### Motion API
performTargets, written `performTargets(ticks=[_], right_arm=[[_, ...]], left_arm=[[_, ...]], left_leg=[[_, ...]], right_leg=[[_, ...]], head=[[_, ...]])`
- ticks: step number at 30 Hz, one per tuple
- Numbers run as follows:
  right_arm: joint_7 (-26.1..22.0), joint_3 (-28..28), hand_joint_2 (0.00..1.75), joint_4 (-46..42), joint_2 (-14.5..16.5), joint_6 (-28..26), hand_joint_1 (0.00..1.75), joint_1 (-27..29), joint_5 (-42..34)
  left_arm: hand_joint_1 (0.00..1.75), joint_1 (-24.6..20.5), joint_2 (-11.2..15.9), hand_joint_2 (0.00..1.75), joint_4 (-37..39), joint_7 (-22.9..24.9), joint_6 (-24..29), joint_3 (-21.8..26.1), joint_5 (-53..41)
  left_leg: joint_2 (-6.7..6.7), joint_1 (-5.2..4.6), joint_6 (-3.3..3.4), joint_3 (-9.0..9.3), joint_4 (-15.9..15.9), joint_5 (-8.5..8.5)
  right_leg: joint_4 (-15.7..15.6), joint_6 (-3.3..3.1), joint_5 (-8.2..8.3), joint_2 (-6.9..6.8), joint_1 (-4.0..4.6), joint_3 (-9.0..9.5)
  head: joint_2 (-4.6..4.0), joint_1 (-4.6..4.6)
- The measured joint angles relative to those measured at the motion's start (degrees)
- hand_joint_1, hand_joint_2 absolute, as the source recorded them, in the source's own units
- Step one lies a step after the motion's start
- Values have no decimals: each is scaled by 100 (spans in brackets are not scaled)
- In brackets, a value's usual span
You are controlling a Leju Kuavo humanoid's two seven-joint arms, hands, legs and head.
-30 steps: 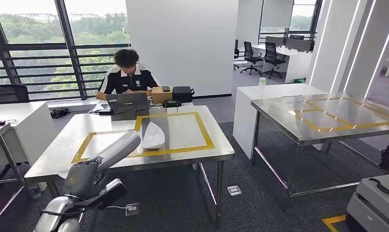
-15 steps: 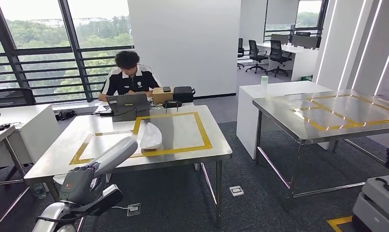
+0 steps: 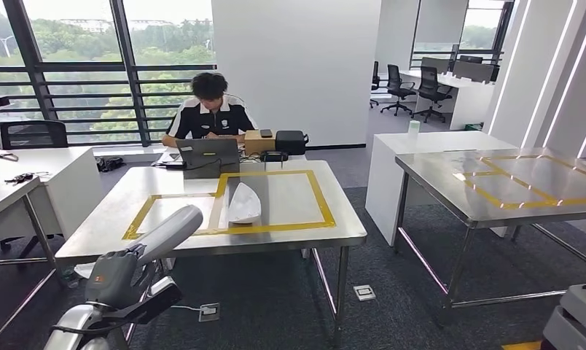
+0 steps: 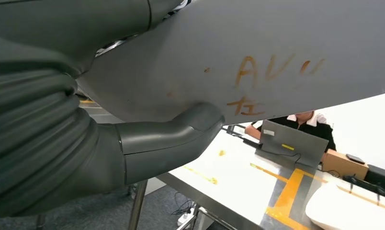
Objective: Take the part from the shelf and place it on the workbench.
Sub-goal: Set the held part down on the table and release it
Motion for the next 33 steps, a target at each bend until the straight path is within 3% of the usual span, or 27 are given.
performTargets(ticks=[2,3,8,11,13,14,15,17,19,23,25,27,28,29,30,32,33], right_arm=[[-4,1,0,0,0,0,0,-5,1],[-6,1,0,0,0,0,0,-6,1],[-11,1,0,0,0,0,0,-12,7],[-10,-1,0,0,0,-1,0,-9,7],[-9,-1,0,0,0,-1,0,-6,7],[-9,-1,0,0,0,0,0,-6,7],[-8,-1,0,0,1,0,0,-6,8],[-9,-1,0,0,1,0,0,-9,9],[-10,-1,0,0,0,-1,0,-12,9],[-9,-1,0,0,0,1,0,-8,15],[-9,-1,0,0,1,14,0,-16,15],[-4,-1,0,0,2,26,0,-11,17],[-3,-1,0,0,2,26,0,-5,18],[-2,-1,0,0,2,26,0,-2,20],[-2,-1,0,0,1,26,0,-1,21],[-2,-1,0,0,-1,26,0,-1,22],[-3,-1,0,0,-1,26,0,-4,22]], left_arm=[[148,-3,17,175,0,-4,0,1,5],[148,-6,30,175,0,-8,0,2,9],[148,-4,112,175,0,-23,0,0,54],[148,7,154,175,10,-25,-2,0,72],[148,51,168,175,29,-25,-12,0,77],[148,68,175,175,35,-25,-18,0,79],[148,73,180,175,37,-25,-23,-1,81],[148,56,186,175,35,-25,-26,-2,85],[148,44,190,175,32,-26,-30,-2,88],[148,42,193,175,26,-25,-74,-3,96],[148,24,192,175,23,-25,-116,-5,97],[148,30,190,175,27,-25,-152,-14,98],[148,43,187,175,29,-25,-167,-21,98],[148,56,185,175,31,-25,-180,-28,98],[148,63,184,175,31,-25,-187,-33,98],[148,59,181,175,31,-25,-192,-36,98],[148,53,180,175,31,-24,-192,-37,98]], left_leg=[[-27,-4,-48,-8,39,-30],[-37,-10,-78,-14,52,-40],[-32,6,-240,-89,201,-137],[2,24,-306,-557,1129,-537],[9,32,-324,-828,1582,-609],[15,36,-321,-815,1502,-488],[27,39,-312,-698,1226,-292],[76,28,-282,-335,465,35],[99,1,-224,-125,68,74],[60,14,-57,-7,-24,16],[56,13,10,45,-33,-15],[43,-4,49,73,-29,-57],[31,-11,54,94,-26,-81],[19,-15,50,122,-22,-108],[9,-17,40,159,-17,-140],[1,-24,3,235,-5,-214],[-4,-28,-19,258,1,-245]], right_leg=[[-732,-18,292,23,-13,344],[-939,-39,338,34,-11,448],[-1116,-217,366,30,1,568],[-1132,-286,343,25,-7,617],[-1129,-295,319,25,-6,639],[-1126,-290,303,25,-6,654],[-1124,-279,284,25,-7,675],[-1116,-236,239,25,3,713],[-1136,-170,215,21,20,739],[-964,-49,196,21,20,714],[-455,-30,-46,29,11,444],[229,-10,-294,33,10,19],[409,-2,-310,33,9,-131],[399,0,-228,33,10,-189],[166,-10,-40,34,10,-133],[-613,-56,392,38,20,158],[-926,-82,480,40,31,280]], head=[[0,-1],[0,-2],[0,-4],[0,-10],[0,-10],[0,-10],[0,-10],[0,-11],[0,-7],[0,0],[0,1],[0,2],[0,2],[0,2],[0,2],[0,1],[0,0]])
